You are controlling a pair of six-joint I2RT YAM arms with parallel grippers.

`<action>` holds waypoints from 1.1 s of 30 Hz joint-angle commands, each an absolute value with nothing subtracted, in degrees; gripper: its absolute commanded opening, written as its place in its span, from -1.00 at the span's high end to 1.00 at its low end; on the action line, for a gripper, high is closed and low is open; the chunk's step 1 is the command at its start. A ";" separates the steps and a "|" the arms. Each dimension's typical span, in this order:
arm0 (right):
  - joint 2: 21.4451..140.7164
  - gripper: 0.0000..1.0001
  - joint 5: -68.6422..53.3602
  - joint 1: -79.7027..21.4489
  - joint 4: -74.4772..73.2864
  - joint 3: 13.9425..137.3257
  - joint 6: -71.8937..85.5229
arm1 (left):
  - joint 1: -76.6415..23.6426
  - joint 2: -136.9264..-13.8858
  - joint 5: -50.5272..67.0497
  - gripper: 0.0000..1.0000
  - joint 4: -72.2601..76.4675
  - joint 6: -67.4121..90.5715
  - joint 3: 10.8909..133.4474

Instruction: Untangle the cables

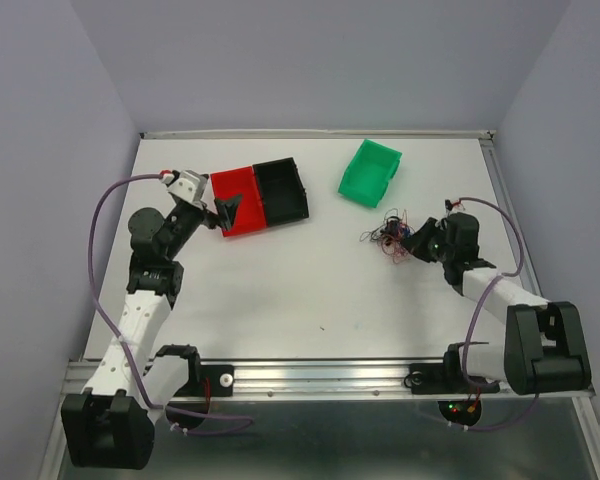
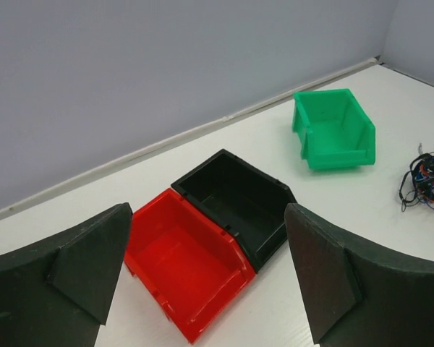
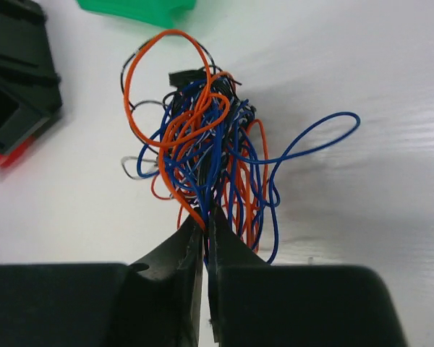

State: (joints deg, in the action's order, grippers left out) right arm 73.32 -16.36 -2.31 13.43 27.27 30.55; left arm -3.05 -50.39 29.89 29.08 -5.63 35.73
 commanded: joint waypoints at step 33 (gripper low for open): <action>67.76 -1.00 -3.29 -23.03 22.76 28.56 31.18 | -36.38 -85.42 18.46 -0.90 28.65 -17.58 49.30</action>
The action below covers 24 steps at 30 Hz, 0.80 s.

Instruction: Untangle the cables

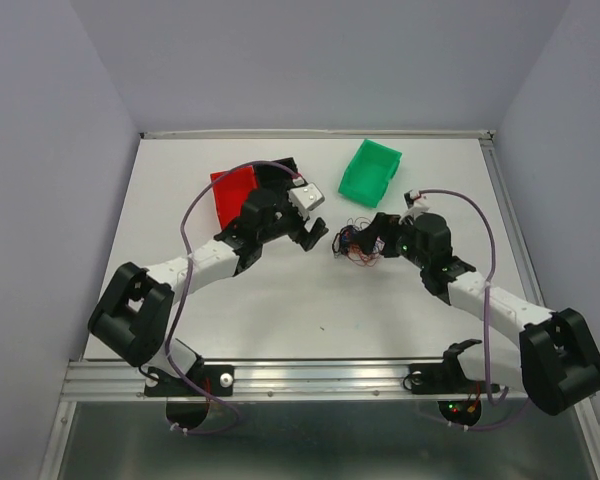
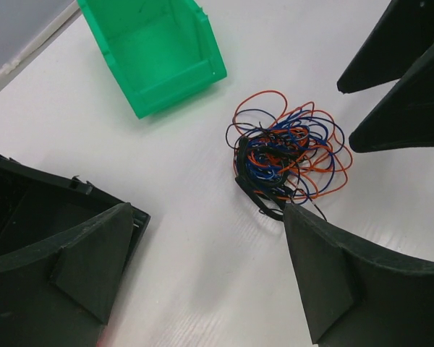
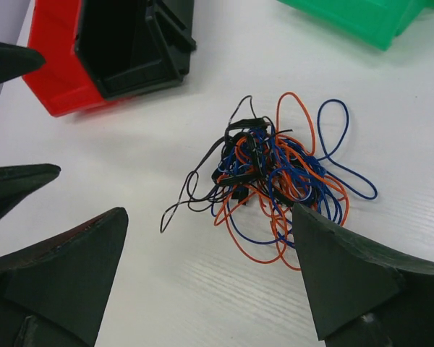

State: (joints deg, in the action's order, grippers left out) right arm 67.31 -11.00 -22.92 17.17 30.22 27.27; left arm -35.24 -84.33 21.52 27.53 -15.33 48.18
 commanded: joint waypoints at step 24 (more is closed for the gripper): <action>83.82 -0.59 9.84 -23.03 -1.32 47.72 30.41 | -36.74 -89.12 18.02 -0.93 24.79 -16.00 53.00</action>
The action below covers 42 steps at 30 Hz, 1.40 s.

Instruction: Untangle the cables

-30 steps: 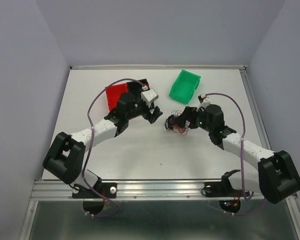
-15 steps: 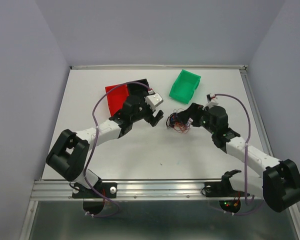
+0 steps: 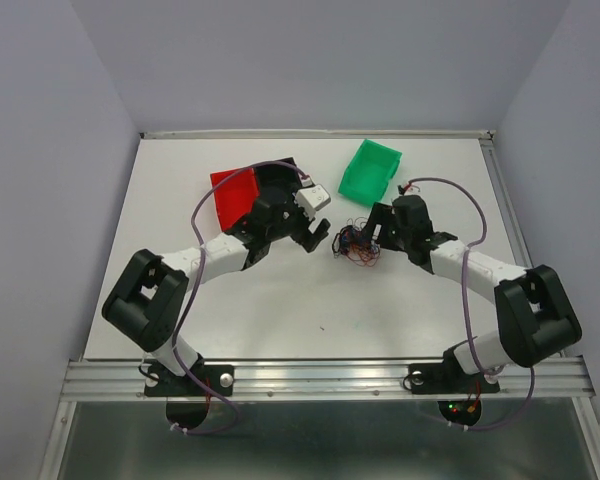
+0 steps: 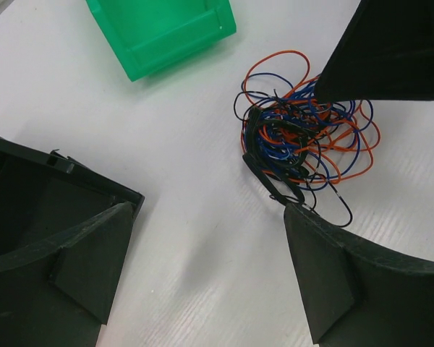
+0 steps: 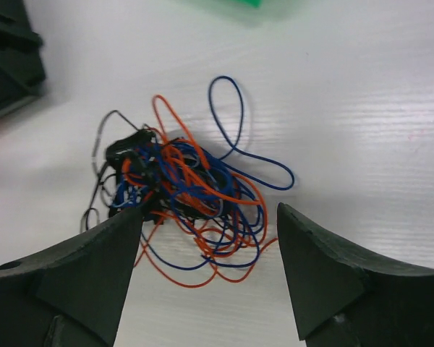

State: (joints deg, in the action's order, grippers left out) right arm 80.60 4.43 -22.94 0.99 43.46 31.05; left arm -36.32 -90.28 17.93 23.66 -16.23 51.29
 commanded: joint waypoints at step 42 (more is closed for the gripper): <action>81.21 0.99 6.67 -26.54 4.13 45.18 32.08 | -49.31 -109.61 -3.86 1.00 17.84 -22.24 65.92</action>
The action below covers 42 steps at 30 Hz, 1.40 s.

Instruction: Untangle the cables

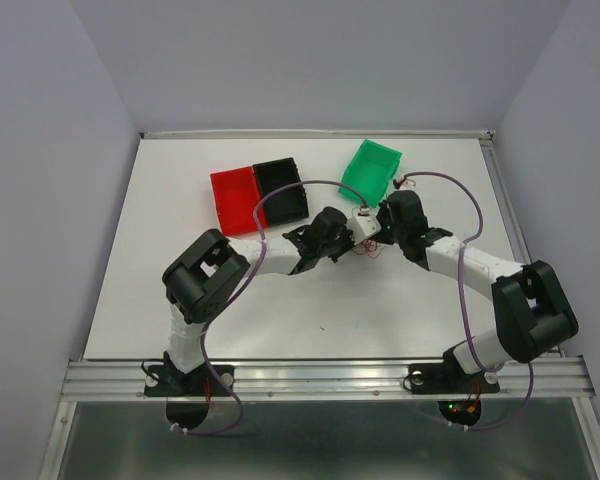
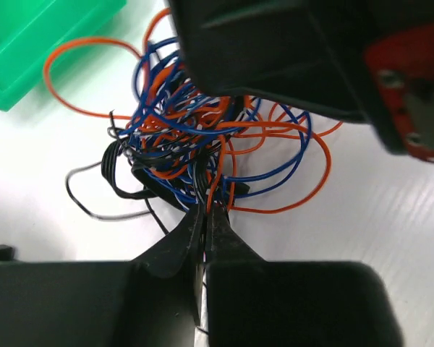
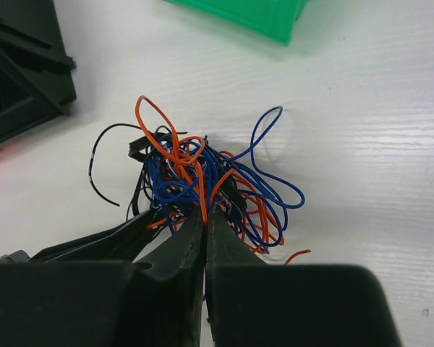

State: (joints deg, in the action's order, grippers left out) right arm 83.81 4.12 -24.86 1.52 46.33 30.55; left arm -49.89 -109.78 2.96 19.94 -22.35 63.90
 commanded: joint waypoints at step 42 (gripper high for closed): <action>46.66 -0.69 29.58 -13.89 -8.38 36.30 36.98 | -31.90 -68.73 10.78 1.00 21.97 -15.03 50.36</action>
